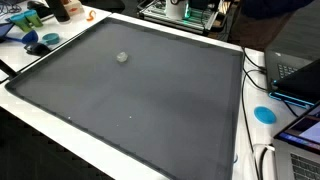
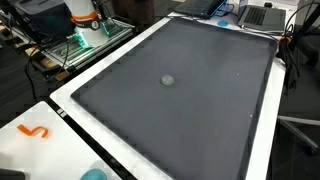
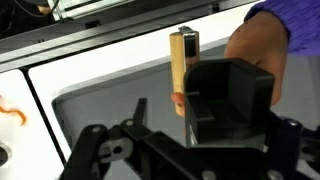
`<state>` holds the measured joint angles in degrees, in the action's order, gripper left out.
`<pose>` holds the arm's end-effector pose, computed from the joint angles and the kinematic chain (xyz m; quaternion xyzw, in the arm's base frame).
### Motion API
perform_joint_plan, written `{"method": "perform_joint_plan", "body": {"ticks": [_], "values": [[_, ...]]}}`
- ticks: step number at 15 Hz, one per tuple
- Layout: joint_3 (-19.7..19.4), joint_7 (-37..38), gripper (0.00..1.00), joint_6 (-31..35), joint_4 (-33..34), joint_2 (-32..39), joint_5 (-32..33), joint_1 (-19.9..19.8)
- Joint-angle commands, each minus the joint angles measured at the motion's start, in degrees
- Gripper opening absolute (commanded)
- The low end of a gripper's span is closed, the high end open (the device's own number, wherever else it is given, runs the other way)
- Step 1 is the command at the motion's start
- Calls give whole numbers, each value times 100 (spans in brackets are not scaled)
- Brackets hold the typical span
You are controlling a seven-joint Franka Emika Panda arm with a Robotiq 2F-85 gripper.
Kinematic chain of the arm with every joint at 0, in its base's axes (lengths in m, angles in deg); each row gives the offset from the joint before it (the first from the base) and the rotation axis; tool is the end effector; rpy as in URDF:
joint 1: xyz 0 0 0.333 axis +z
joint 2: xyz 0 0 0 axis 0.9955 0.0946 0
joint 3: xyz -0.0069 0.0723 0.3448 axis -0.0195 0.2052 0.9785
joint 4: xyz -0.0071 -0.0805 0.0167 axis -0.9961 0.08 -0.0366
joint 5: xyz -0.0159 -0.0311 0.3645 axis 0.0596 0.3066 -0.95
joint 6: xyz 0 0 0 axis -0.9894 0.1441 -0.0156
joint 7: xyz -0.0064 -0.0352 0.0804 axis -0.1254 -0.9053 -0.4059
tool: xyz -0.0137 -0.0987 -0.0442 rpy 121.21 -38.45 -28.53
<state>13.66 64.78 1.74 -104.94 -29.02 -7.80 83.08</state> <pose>0.2652 0.0229 0.5914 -0.9881 0.1365 0.0702 0.0038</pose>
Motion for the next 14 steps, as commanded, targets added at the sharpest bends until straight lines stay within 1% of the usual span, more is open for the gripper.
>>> {"method": "perform_joint_plan", "body": {"ticks": [1, 9, 10, 11, 12, 13, 14], "values": [[46, -35, 100, -16, 15, 4, -24, -68], [64, -48, 100, 45, -8, -16, 11, -67], [57, -60, 75, 89, -27, -36, 3, -63], [65, -41, 74, 106, -46, -48, 2, -67], [62, -54, 68, 131, -58, -54, 2, -63], [63, -53, 58, 135, -70, -62, 0, -63], [63, -63, 50, 136, -48, -44, 12, -63]]}}
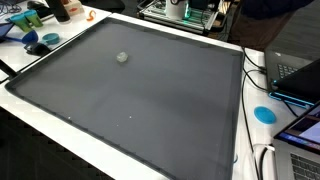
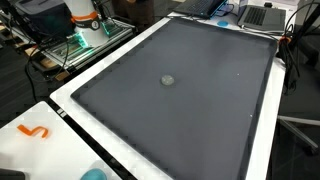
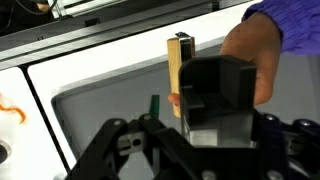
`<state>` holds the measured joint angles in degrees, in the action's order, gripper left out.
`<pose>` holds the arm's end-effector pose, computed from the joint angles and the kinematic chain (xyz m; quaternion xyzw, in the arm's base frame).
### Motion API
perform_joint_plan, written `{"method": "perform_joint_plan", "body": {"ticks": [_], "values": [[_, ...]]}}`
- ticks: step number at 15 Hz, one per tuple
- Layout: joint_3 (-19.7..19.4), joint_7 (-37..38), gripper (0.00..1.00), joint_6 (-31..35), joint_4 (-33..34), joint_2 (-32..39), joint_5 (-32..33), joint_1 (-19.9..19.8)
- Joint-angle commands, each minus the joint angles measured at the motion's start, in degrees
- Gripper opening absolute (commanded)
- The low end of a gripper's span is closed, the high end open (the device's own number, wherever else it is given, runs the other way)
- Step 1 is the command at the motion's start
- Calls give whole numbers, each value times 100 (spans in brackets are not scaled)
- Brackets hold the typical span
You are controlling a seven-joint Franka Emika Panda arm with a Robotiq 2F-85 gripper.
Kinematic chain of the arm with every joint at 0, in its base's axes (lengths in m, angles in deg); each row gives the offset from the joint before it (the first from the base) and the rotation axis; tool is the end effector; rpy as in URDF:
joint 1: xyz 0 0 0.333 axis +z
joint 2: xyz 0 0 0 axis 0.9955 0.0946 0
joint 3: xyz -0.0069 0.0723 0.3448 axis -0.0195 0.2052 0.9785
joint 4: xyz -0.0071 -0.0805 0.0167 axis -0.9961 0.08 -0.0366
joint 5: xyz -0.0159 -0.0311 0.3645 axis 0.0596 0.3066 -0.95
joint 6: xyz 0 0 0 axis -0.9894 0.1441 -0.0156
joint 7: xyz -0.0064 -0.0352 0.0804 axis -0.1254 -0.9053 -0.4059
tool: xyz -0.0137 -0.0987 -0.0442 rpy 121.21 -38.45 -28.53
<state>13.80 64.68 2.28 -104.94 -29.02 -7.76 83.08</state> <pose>0.2663 0.0237 0.5920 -0.9887 0.1349 0.0655 0.0034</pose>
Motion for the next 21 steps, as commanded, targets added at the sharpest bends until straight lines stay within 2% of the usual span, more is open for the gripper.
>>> {"method": "perform_joint_plan", "body": {"ticks": [1, 4, 8, 9, 21], "values": [[53, -69, 42, 91, -48, -44, 22, -60], [58, -95, 24, 90, -22, -23, 54, -57], [48, -129, 24, 76, -3, -2, 83, -53], [58, -60, 49, 7, 13, 10, 27, -56], [56, -85, 49, 15, 4, 34, 29, -52]]}}
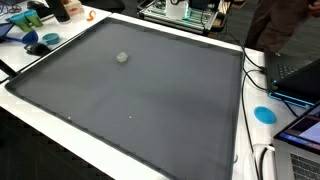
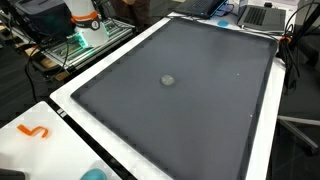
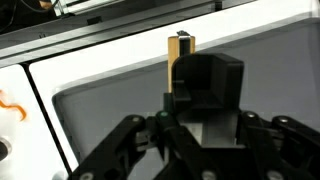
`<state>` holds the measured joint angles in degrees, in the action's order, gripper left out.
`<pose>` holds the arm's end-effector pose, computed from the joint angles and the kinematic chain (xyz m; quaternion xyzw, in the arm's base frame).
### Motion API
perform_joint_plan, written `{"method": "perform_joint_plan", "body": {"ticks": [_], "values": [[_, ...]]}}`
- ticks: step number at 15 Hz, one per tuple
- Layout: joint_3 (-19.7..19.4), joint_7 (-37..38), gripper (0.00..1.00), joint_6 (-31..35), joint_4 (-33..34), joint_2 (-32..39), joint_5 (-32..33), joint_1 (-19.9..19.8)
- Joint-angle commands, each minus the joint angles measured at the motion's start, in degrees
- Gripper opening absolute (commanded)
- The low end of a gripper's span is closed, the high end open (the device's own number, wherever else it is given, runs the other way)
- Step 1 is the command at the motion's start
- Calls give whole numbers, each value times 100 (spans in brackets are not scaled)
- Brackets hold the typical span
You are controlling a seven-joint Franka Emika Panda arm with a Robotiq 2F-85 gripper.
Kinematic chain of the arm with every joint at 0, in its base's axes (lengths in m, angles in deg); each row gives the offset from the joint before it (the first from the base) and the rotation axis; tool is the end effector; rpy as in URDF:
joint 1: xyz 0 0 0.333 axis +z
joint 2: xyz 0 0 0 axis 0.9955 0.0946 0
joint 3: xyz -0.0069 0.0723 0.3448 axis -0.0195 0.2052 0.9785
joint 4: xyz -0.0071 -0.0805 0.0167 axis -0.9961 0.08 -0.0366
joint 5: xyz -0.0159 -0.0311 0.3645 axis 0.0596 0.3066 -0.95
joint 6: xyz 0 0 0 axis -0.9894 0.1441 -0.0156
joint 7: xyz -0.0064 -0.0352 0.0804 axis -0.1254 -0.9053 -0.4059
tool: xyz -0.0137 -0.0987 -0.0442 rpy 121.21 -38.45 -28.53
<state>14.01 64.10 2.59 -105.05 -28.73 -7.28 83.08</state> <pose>0.2681 0.0241 0.5901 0.9895 -0.1287 -0.0655 0.0017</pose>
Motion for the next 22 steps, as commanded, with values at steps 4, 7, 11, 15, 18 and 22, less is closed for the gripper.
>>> {"method": "perform_joint_plan", "body": {"ticks": [4, 7, 11, 15, 18, 22], "values": [[35, -29, 49, -14, 15, 5, -18, -52], [35, -30, 49, -14, 15, 5, -18, -51], [35, -31, 49, -12, 15, 5, -18, -51], [200, -387, 24, 112, 75, 401, 178, 117], [398, -826, 24, 516, 131, 804, 480, 289], [563, -1170, 24, 1402, 213, 1382, 1067, 448]]}}
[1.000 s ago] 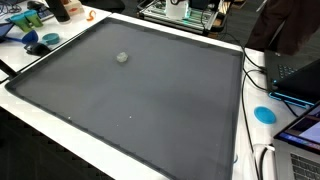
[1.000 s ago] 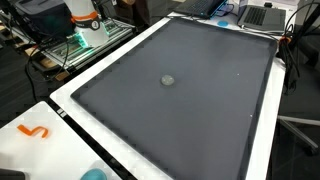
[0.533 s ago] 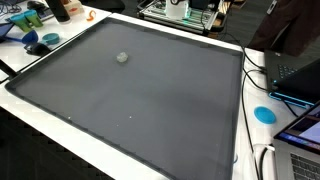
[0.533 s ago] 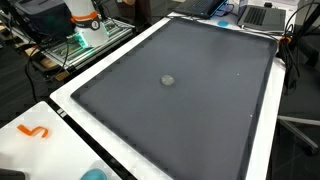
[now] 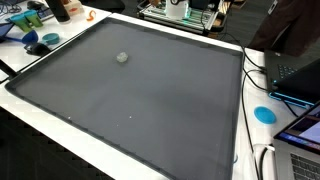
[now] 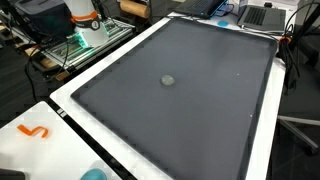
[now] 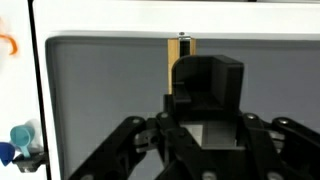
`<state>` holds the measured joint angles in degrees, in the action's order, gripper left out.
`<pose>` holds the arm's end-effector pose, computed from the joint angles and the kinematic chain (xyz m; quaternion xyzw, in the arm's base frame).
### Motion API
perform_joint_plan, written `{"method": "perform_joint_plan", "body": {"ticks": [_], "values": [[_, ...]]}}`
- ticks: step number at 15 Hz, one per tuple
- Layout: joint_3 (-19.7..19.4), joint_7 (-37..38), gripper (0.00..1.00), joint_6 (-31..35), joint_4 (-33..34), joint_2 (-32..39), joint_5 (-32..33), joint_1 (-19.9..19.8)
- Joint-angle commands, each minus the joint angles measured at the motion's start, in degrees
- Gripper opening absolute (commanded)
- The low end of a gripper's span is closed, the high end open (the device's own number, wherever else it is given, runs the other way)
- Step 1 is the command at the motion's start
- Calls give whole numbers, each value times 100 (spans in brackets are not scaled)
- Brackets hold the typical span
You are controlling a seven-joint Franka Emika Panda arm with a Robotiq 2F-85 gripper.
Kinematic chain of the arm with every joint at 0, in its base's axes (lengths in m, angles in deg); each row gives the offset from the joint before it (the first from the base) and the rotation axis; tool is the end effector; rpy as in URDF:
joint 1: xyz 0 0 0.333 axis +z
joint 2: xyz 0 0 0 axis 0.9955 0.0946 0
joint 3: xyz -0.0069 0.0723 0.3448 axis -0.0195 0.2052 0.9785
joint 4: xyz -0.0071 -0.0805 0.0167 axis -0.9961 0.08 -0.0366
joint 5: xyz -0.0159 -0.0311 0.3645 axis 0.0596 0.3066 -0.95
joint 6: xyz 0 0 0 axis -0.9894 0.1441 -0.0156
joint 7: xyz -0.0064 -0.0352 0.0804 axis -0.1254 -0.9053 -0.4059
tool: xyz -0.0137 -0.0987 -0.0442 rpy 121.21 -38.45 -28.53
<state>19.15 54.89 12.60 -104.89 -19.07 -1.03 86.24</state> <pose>0.3247 0.0660 0.5524 0.9957 0.0241 -0.0532 0.0725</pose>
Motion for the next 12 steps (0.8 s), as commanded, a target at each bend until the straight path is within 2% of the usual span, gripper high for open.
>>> {"method": "perform_joint_plan", "body": {"ticks": [1, 8, 12], "values": [[84, -305, 24, 622, 233, 583, 627, 159], [282, -365, 24, 1670, 697, 1833, 1836, 273], [305, -406, 24, 1970, 1076, 2584, 2284, 402]]}}
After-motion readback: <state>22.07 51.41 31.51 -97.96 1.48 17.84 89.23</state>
